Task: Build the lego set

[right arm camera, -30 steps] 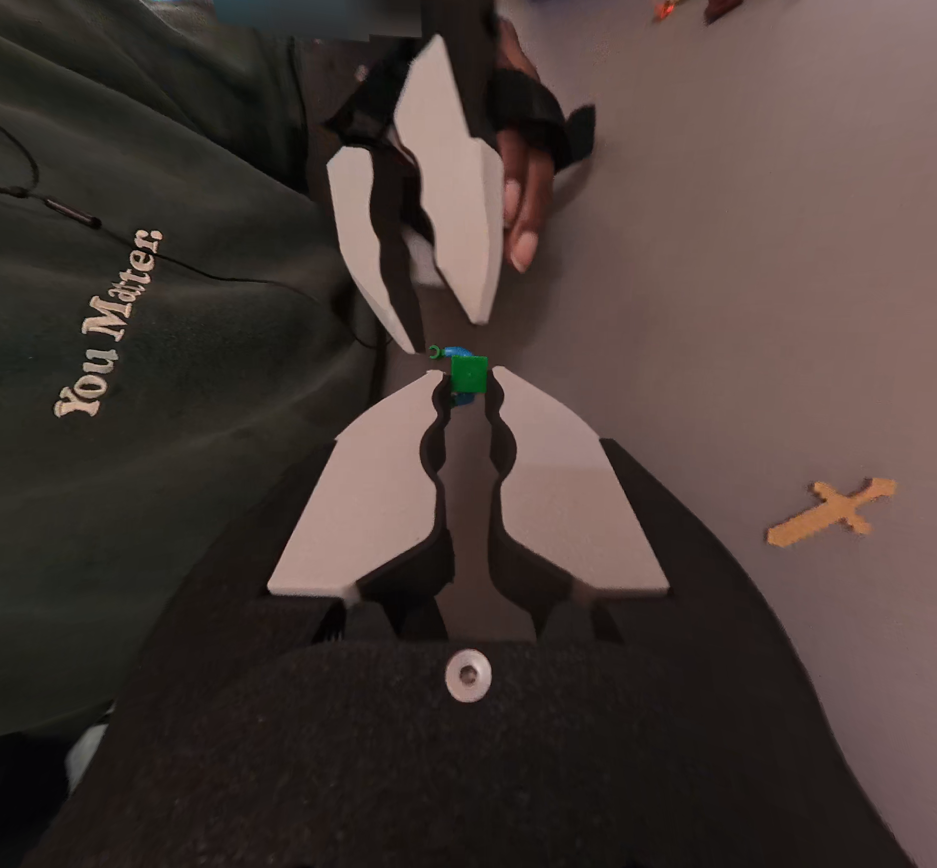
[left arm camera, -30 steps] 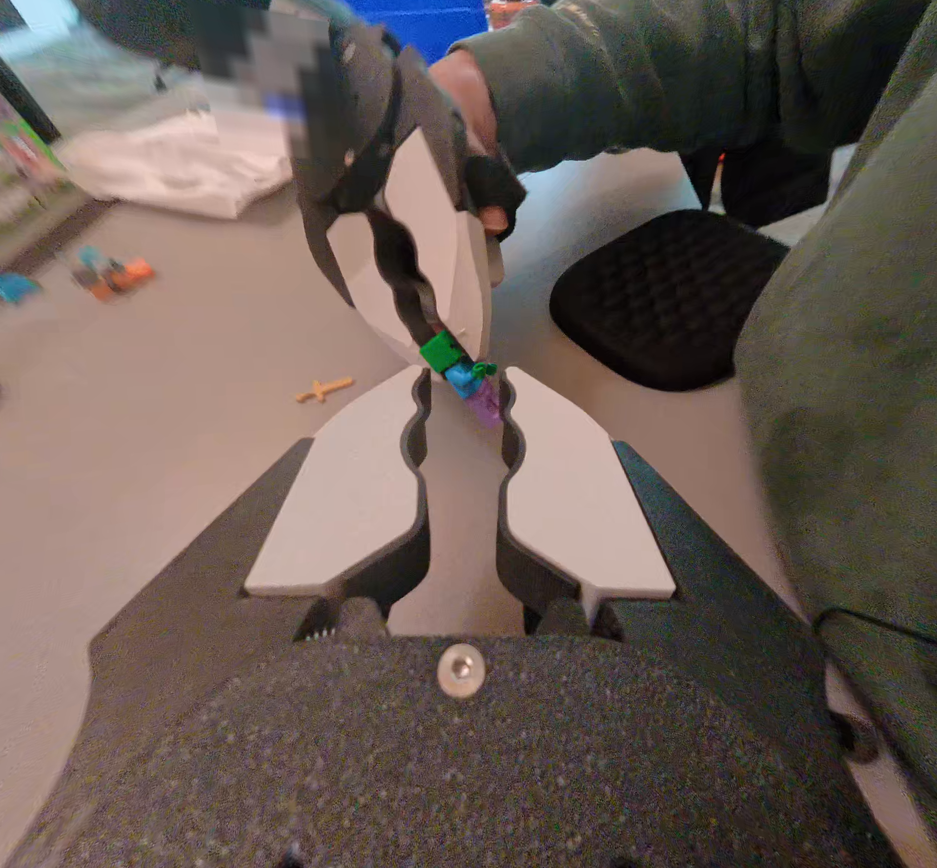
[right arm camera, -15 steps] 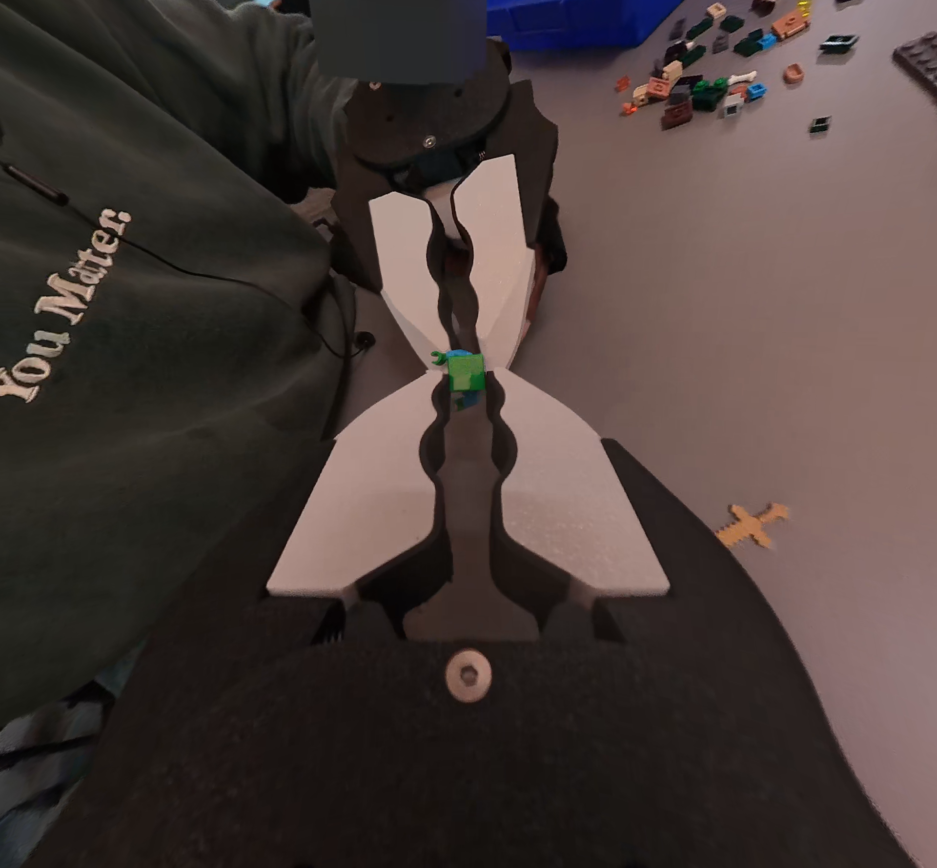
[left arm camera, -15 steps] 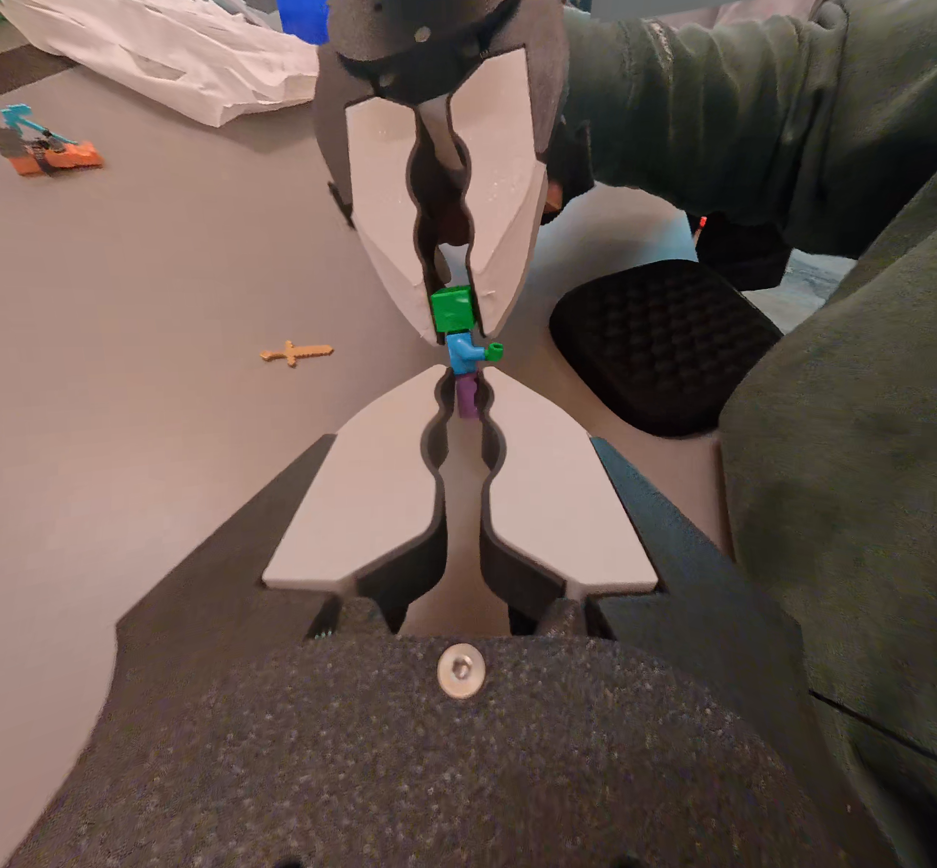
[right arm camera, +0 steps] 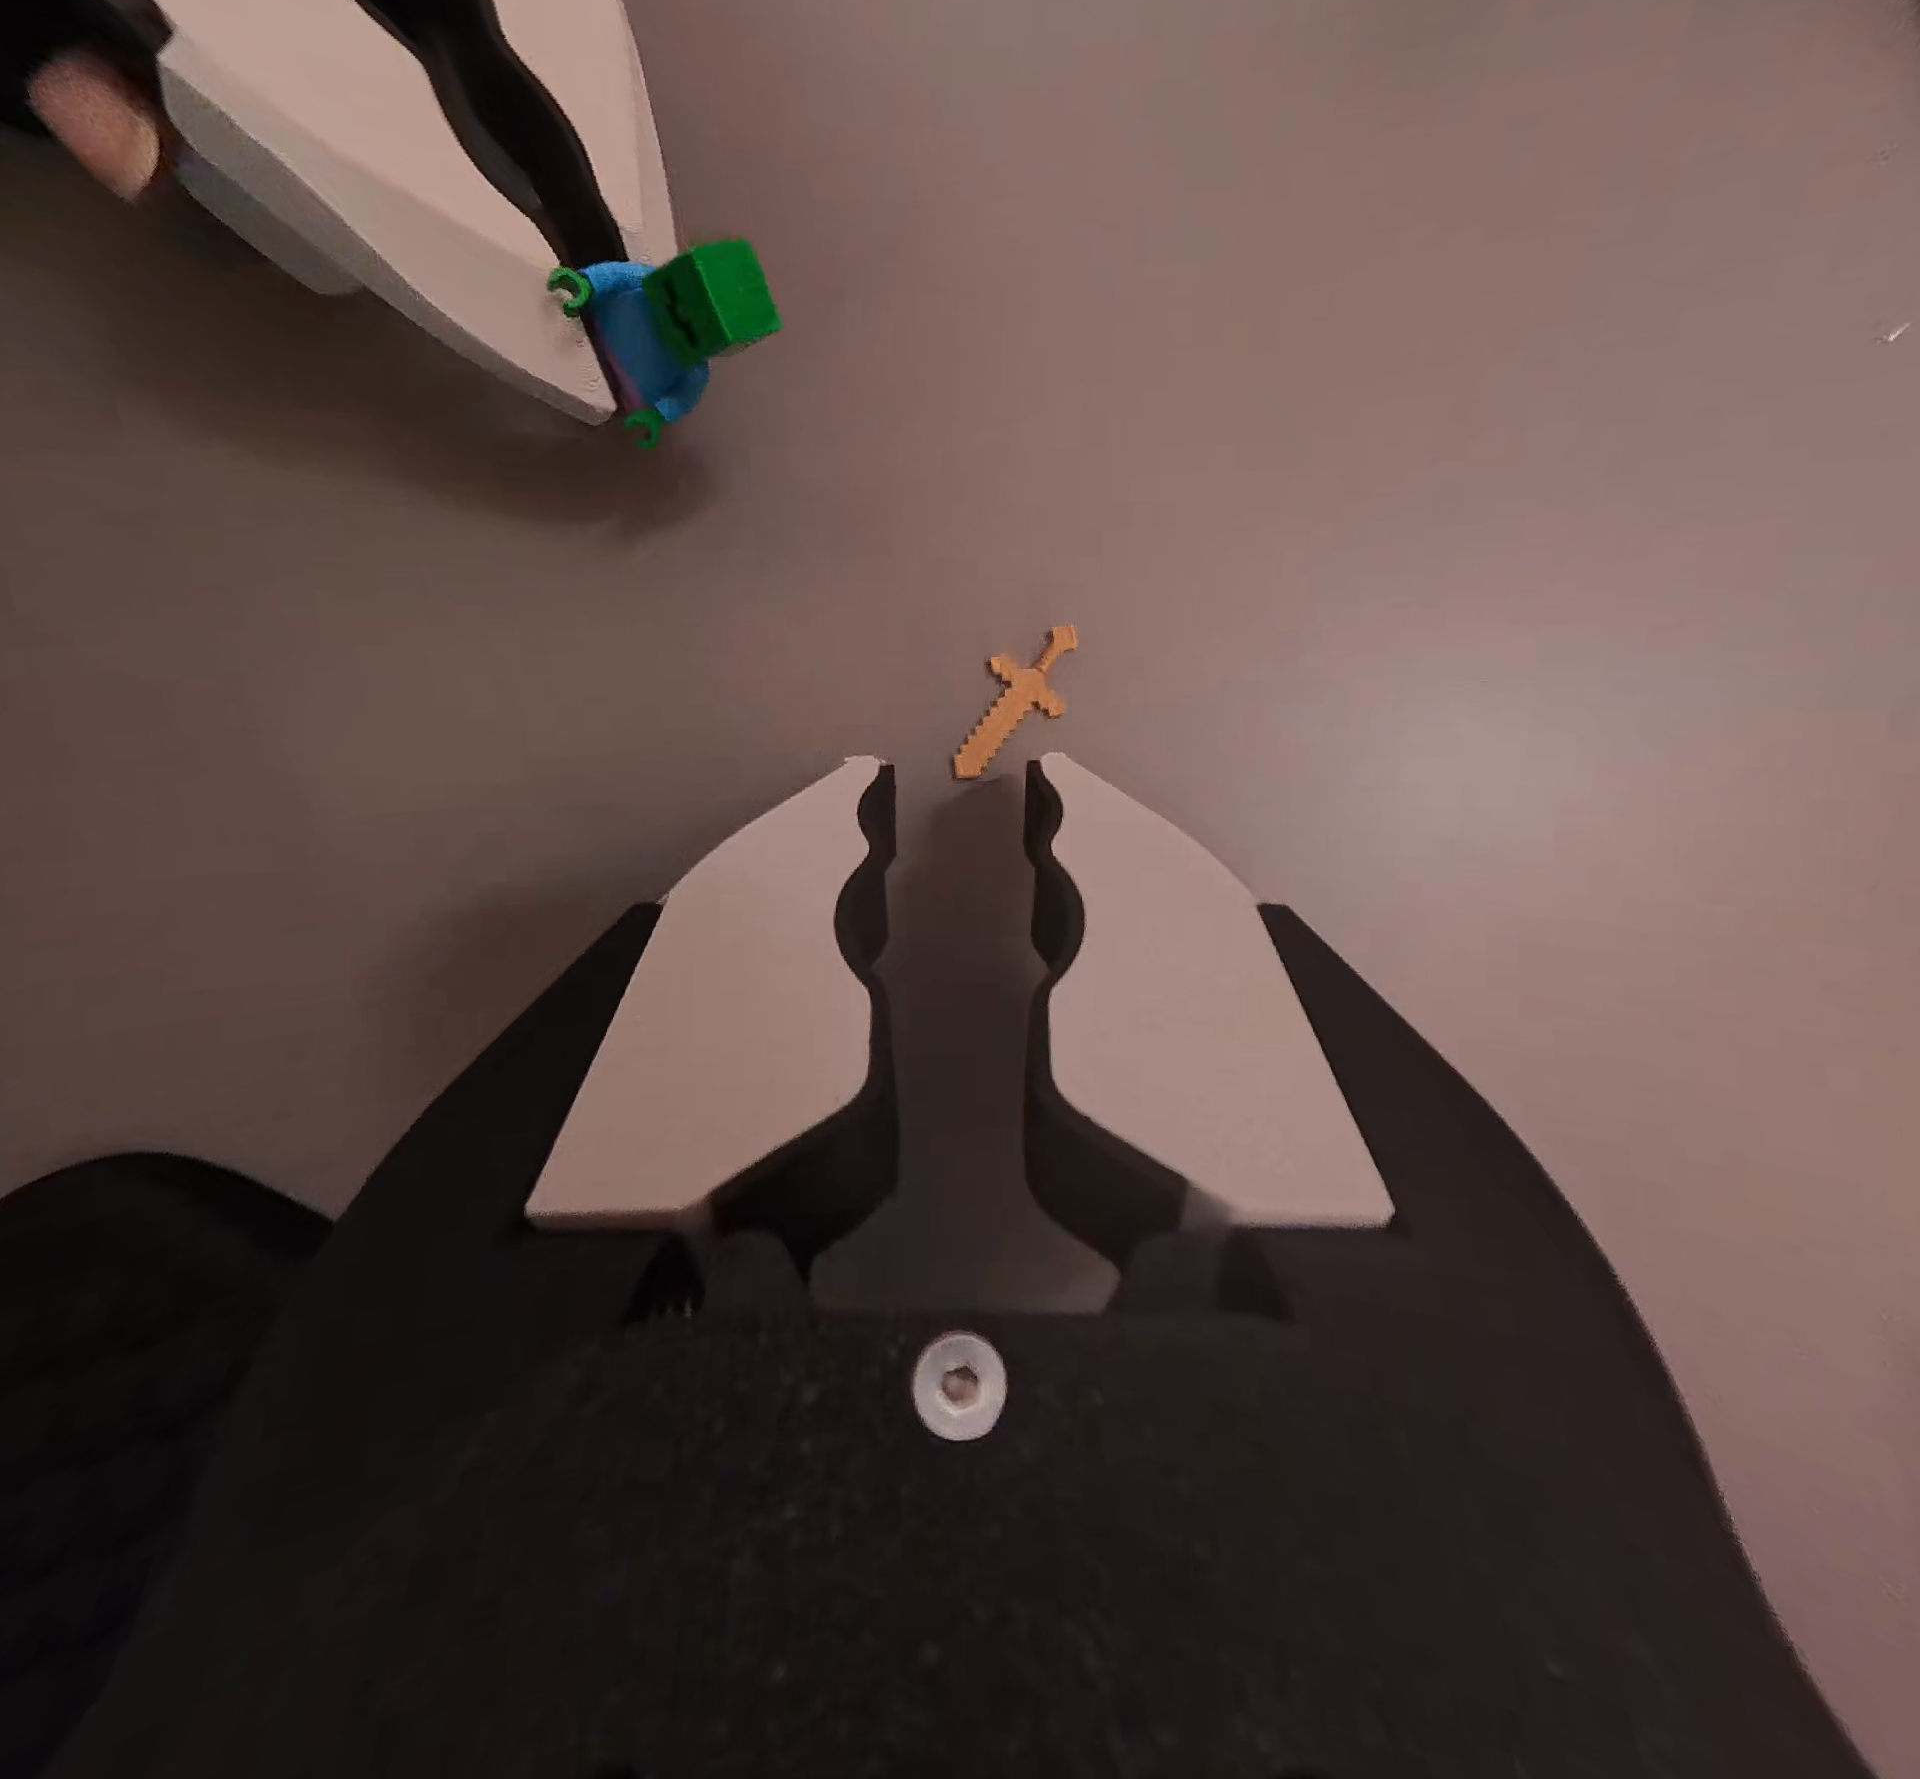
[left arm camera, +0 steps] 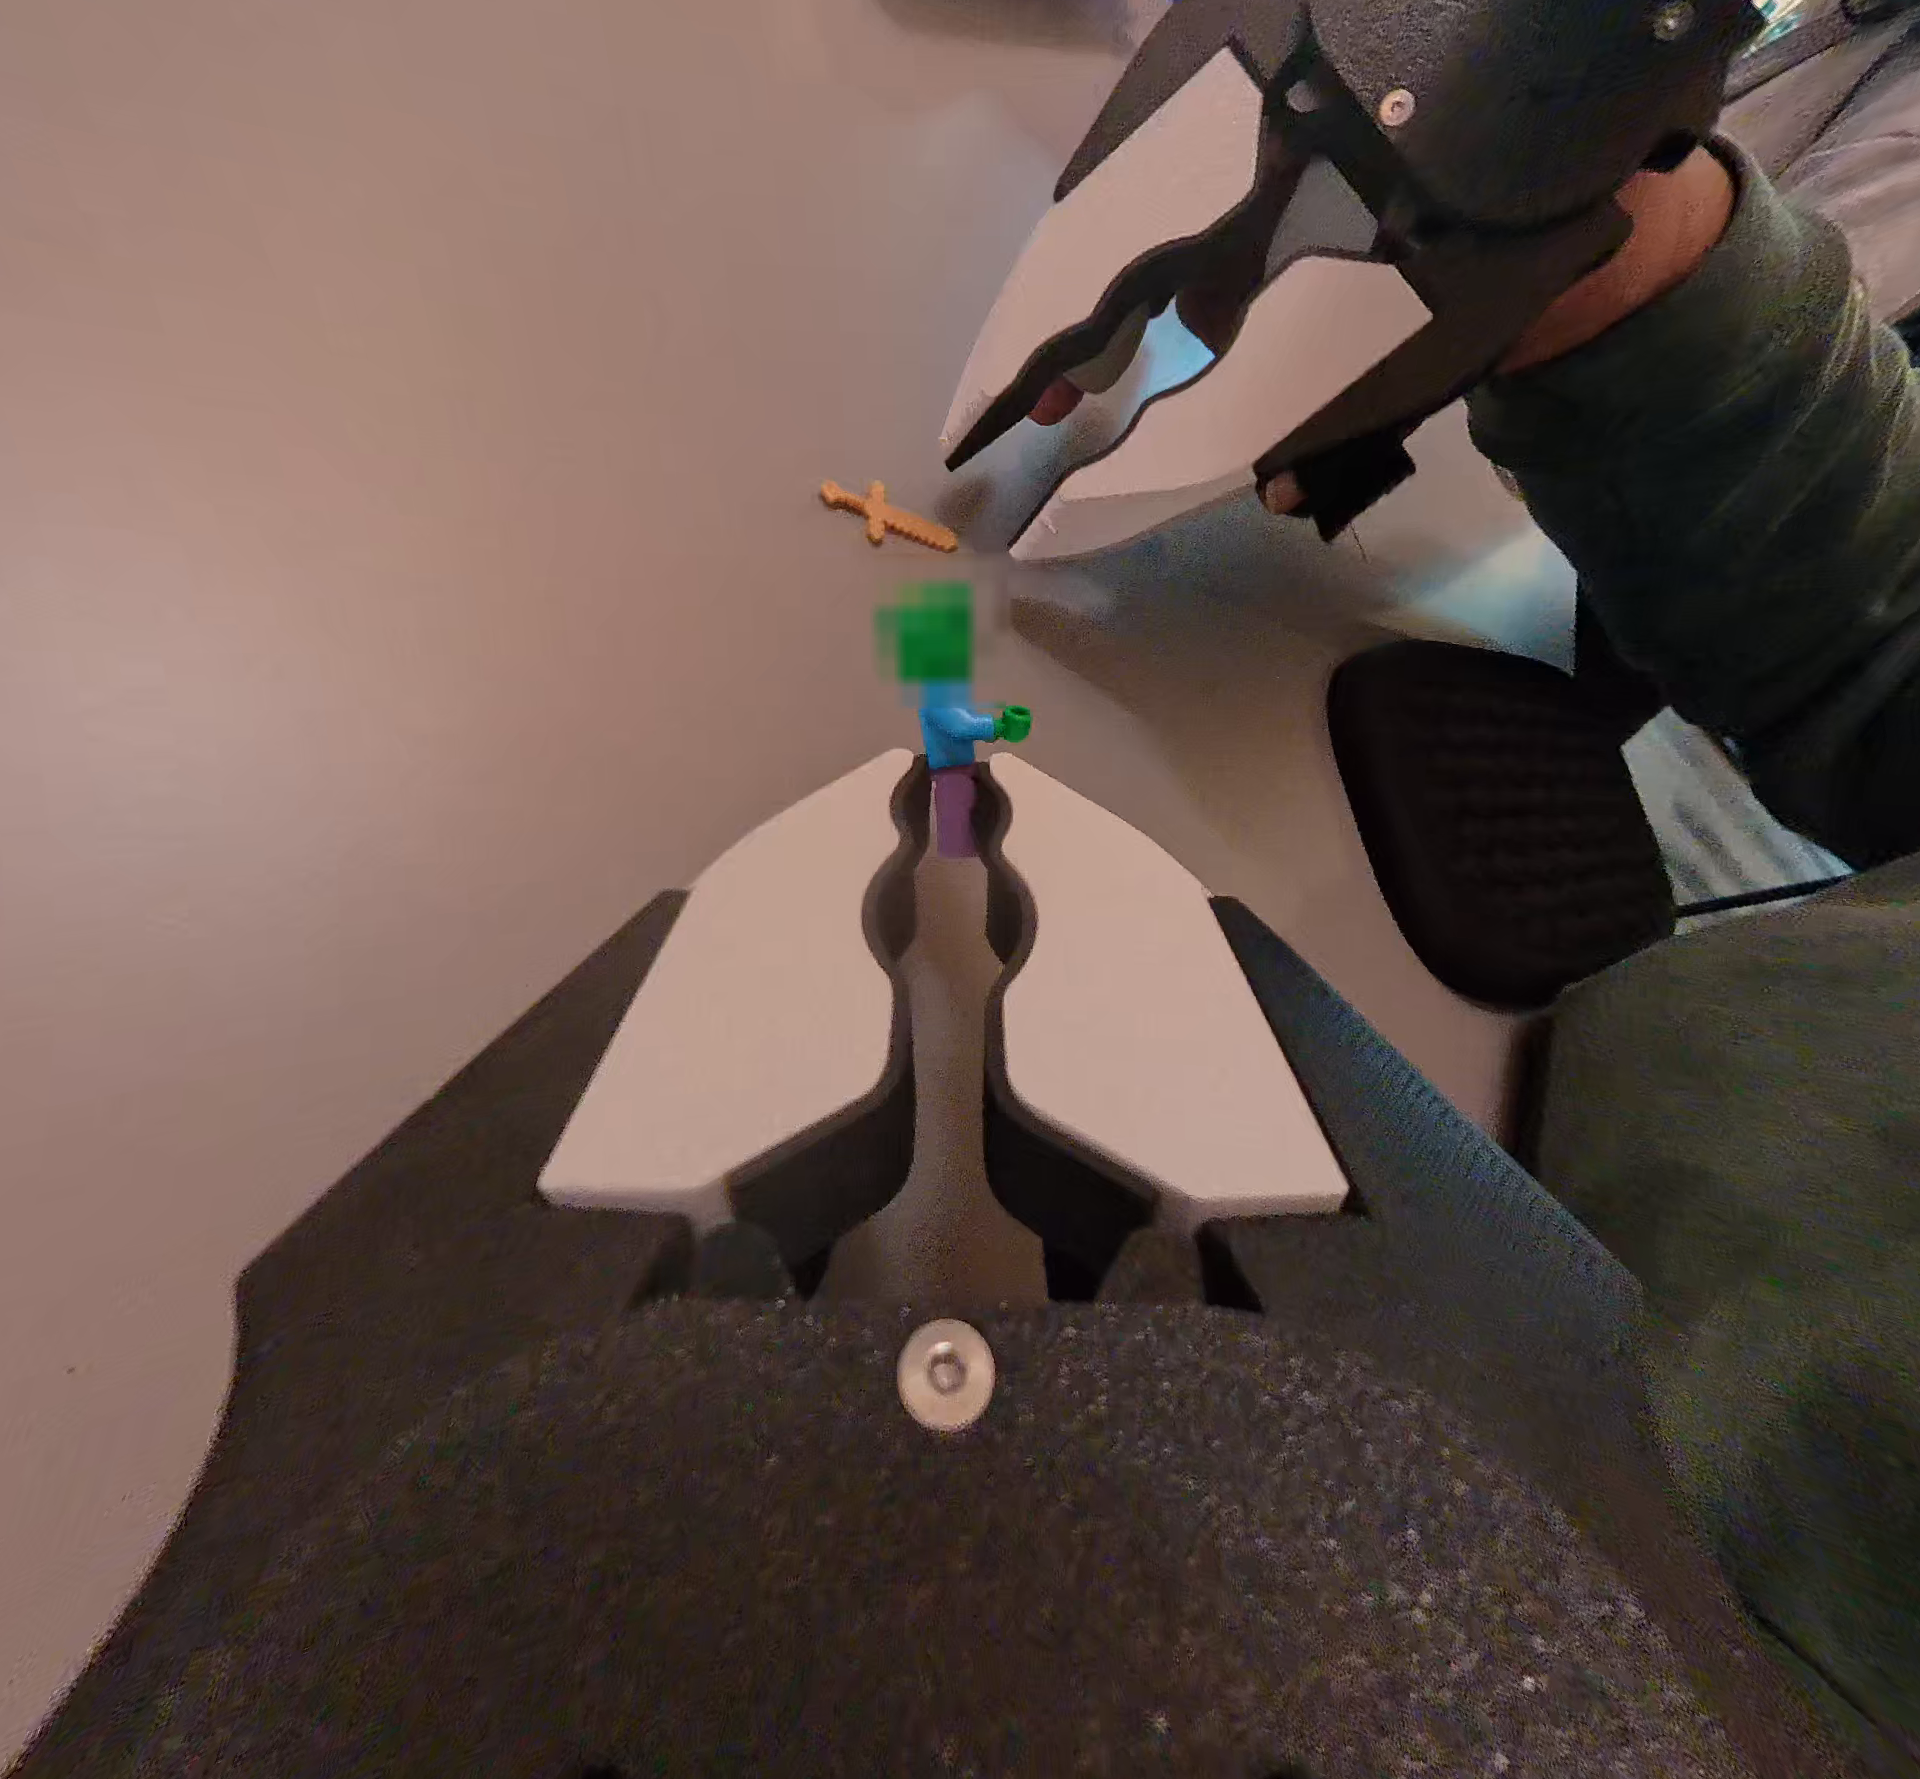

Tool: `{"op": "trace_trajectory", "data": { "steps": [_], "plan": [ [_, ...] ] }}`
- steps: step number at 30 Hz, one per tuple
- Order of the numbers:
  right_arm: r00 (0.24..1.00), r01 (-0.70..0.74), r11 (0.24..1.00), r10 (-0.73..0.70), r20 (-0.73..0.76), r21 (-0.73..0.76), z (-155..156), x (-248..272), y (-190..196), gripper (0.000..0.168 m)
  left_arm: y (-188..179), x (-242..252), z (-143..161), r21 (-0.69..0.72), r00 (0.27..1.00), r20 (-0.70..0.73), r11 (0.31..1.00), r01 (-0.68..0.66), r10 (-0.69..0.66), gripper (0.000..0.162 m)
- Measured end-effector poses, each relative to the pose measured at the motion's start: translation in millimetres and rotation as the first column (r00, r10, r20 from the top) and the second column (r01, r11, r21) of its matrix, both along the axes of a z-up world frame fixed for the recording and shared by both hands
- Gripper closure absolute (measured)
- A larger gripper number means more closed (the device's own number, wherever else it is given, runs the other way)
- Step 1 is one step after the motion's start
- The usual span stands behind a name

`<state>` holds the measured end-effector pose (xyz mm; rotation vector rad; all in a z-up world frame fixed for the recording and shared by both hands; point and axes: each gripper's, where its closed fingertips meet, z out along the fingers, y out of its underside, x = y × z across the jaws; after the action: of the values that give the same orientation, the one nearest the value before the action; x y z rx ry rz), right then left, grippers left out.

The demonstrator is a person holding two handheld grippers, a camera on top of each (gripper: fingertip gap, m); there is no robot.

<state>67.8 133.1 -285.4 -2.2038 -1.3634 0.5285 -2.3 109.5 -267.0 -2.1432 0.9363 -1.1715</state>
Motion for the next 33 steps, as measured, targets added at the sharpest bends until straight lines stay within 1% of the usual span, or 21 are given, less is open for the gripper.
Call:
{"op": "trace_trajectory", "data": {
  "steps": [4, 5, 7, 10, 12, 13, 14, 17, 19, 21, 24, 28, 33],
  "plan": [
    [1.0, -0.003, 1.0, 0.003, 0.008, 0.009, -1, -9, 2, 0.144, 1, 2, -1, -0.06, 1.0, 0.015, 0.998, -0.003, 0.004, 0.154],
    [1.0, -0.014, 1.0, 0.014, -0.02, 0.005, 2, -14, 1, 0.144, 0, 3, 0, -0.067, 1.0, 0.029, 0.998, 0.0, 0.002, 0.154],
    [0.99, -0.046, 0.998, 0.04, -0.136, -0.035, 16, -29, -4, 0.144, -2, 6, 2, -0.066, 0.999, 0.04, 0.998, 0.016, -0.013, 0.154],
    [0.955, -0.107, 0.989, 0.074, -0.287, -0.1, 35, -46, -12, 0.14, -7, 10, 7, -0.026, 0.996, 0.062, 0.998, 0.059, -0.058, 0.154],
    [0.927, -0.164, 0.977, 0.105, -0.361, -0.137, 44, -56, -19, 0.14, -11, 14, 11, 0.012, 0.993, 0.078, 0.996, 0.093, -0.094, 0.154],
    [0.915, -0.19, 0.971, 0.121, -0.384, -0.148, 47, -59, -22, 0.149, -13, 16, 14, 0.032, 0.99, 0.088, 0.994, 0.106, -0.109, 0.154],
    [0.911, -0.208, 0.967, 0.136, -0.388, -0.148, 49, -61, -23, 0.152, -16, 17, 14, 0.047, 0.989, 0.082, 0.991, 0.123, -0.126, 0.154],
    [0.92, -0.226, 0.966, 0.168, -0.355, -0.129, 49, -58, -19, 0.154, -12, 15, 14, 0.085, 0.992, 0.065, 0.991, 0.105, -0.11, 0.154],
    [0.943, -0.193, 0.979, 0.165, -0.288, -0.07, 47, -54, -6, 0.154, -4, 11, 13, 0.104, 0.997, 0.033, 0.992, 0.068, -0.072, 0.139],
    [0.968, -0.173, 0.985, 0.175, -0.177, 0.028, 42, -48, 9, 0.154, 6, 5, 11, 0.144, 1.0, -0.004, 0.989, 0.026, -0.025, 0.134],
    [0.982, -0.182, 0.976, 0.187, -0.032, 0.119, 33, -45, 25, 0.154, 11, 0, 10, 0.181, 1.0, -0.031, 0.983, 0.0, 0.006, 0.134],
    [0.972, -0.23, 0.96, 0.218, 0.091, 0.16, 23, -47, 33, 0.153, 12, -1, 10, 0.213, 0.999, -0.048, 0.977, -0.006, 0.017, 0.134],
    [0.962, -0.258, 0.951, 0.236, 0.136, 0.172, 19, -50, 34, 0.153, 13, -4, 10, 0.224, 0.998, -0.049, 0.975, -0.013, 0.025, 0.135]
  ]
}}
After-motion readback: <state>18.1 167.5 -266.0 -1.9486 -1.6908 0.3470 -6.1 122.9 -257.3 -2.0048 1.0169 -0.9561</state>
